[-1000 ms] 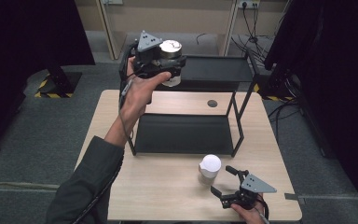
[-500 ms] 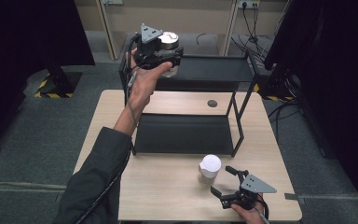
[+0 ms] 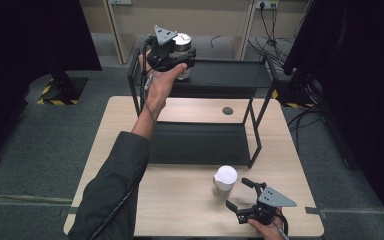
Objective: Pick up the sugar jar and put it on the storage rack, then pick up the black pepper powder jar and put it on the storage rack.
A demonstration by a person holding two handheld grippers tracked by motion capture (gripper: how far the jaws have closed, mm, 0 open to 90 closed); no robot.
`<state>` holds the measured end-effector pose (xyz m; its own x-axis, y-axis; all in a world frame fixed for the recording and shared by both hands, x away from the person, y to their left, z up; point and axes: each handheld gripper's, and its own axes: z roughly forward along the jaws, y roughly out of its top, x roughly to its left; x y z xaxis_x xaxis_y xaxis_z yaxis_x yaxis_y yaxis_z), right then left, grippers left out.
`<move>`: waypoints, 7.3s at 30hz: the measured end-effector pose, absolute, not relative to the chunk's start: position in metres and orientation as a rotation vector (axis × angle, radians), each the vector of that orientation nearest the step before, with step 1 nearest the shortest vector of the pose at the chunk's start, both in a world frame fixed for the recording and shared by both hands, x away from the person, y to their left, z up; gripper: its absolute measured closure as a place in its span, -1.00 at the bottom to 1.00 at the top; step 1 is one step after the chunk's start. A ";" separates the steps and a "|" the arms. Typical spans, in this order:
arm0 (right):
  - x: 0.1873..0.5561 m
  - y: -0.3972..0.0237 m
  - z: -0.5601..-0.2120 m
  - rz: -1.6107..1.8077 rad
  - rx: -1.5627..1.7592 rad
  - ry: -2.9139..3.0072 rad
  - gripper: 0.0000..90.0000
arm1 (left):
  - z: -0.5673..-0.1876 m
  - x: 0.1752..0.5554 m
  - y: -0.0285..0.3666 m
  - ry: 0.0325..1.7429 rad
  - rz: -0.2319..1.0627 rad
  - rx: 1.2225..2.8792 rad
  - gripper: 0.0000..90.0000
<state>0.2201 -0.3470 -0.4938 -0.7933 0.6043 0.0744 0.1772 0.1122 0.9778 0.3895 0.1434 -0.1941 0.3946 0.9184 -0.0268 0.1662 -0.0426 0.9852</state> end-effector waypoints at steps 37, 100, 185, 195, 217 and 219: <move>0.221 -0.346 -0.494 1.725 0.763 2.065 -0.97 | -0.199 0.384 0.136 1.075 0.851 1.506 -1.00; 0.221 -0.344 -0.494 1.723 0.762 2.066 -0.97 | -0.285 0.275 0.178 0.859 0.595 1.505 -1.00; 0.220 -0.343 -0.493 1.720 0.741 2.073 -0.97 | -0.494 0.183 0.191 0.743 0.442 1.641 -1.00; 0.220 -0.344 -0.493 1.722 0.738 2.075 -0.97 | -0.497 0.186 0.194 0.751 0.443 1.645 -1.00; 0.221 -0.344 -0.494 1.731 0.745 2.073 -0.98 | -0.498 0.187 0.194 0.758 0.442 1.645 -0.99; 0.221 -0.344 -0.494 1.732 0.745 2.073 -0.98 | -0.498 0.188 0.194 0.762 0.440 1.646 -0.99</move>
